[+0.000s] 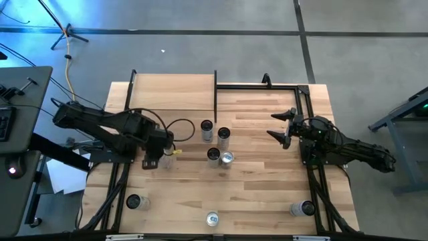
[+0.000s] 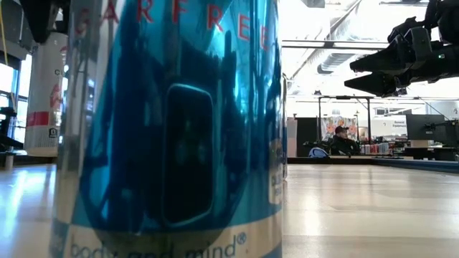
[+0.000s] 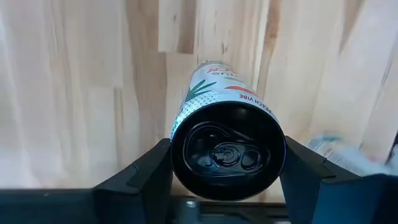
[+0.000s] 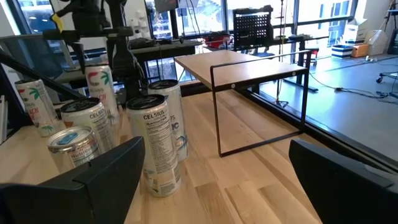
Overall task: Place canned beverage on shelf
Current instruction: Put the top white pink soda can on the shelf
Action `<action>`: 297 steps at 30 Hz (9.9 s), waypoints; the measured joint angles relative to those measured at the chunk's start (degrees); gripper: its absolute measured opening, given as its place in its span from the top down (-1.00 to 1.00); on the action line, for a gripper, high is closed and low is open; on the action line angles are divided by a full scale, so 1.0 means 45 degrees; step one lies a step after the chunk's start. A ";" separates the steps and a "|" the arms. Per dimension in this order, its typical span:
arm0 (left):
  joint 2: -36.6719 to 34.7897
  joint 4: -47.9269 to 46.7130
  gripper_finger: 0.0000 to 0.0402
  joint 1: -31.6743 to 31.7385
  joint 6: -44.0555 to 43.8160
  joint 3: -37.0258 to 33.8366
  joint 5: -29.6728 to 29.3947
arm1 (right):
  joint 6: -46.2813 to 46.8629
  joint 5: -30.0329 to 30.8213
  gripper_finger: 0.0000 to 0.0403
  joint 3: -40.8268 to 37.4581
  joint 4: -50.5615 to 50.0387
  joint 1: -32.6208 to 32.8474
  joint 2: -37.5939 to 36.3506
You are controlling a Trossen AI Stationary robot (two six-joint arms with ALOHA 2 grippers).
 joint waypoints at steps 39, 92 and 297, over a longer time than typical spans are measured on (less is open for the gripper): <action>-0.0015 -0.0775 -0.05 0.2869 1.3355 -0.0788 -0.0959 | 0.0001 0.0000 -0.92 0.0000 -0.0083 0.0001 0.0000; -0.0117 -0.0182 -0.87 0.4458 1.0911 -0.0550 -0.1108 | 0.0003 0.0000 -0.92 0.0005 -0.0083 -0.0001 0.0000; 0.9352 -0.2182 -0.91 -0.3118 -2.9069 -0.1566 -1.3345 | -0.0001 0.0000 -0.92 0.0005 -0.0743 0.0002 0.0019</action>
